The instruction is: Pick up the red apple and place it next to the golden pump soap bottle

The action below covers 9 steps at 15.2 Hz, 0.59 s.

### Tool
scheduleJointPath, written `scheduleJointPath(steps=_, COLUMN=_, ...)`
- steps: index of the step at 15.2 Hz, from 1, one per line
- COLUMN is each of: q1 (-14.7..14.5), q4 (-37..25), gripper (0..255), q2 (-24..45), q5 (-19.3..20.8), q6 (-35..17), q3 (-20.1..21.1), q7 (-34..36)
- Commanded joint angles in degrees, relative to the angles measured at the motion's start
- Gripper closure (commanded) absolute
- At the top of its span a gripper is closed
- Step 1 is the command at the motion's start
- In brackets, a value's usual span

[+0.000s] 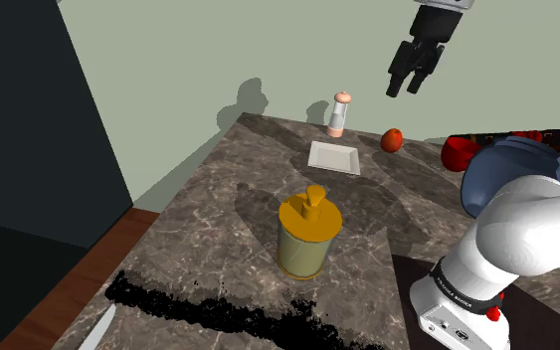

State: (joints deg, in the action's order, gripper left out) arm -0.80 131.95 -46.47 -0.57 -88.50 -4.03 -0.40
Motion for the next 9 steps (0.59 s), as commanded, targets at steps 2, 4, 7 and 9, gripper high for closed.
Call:
scheduleJointPath(steps=2, q1=0.51, q4=0.43, gripper=0, q2=0.84, q5=0.54, q6=-1.2, q3=-0.88, q7=-0.42)
scheduleJointPath(steps=4, q1=1.52, q4=1.12, gripper=0, q2=2.68, q5=1.56, q6=-3.6, q3=-2.66, q7=-1.24)
scheduleJointPath(steps=7, q1=2.99, q4=1.77, gripper=0, q2=5.82, q5=2.91, q6=-7.2, q3=-5.34, q7=-2.46)
scheduleJointPath(steps=9, q1=3.89, q4=1.93, gripper=0, q2=8.15, q5=3.69, q6=-9.59, q3=-7.17, q7=-3.26)
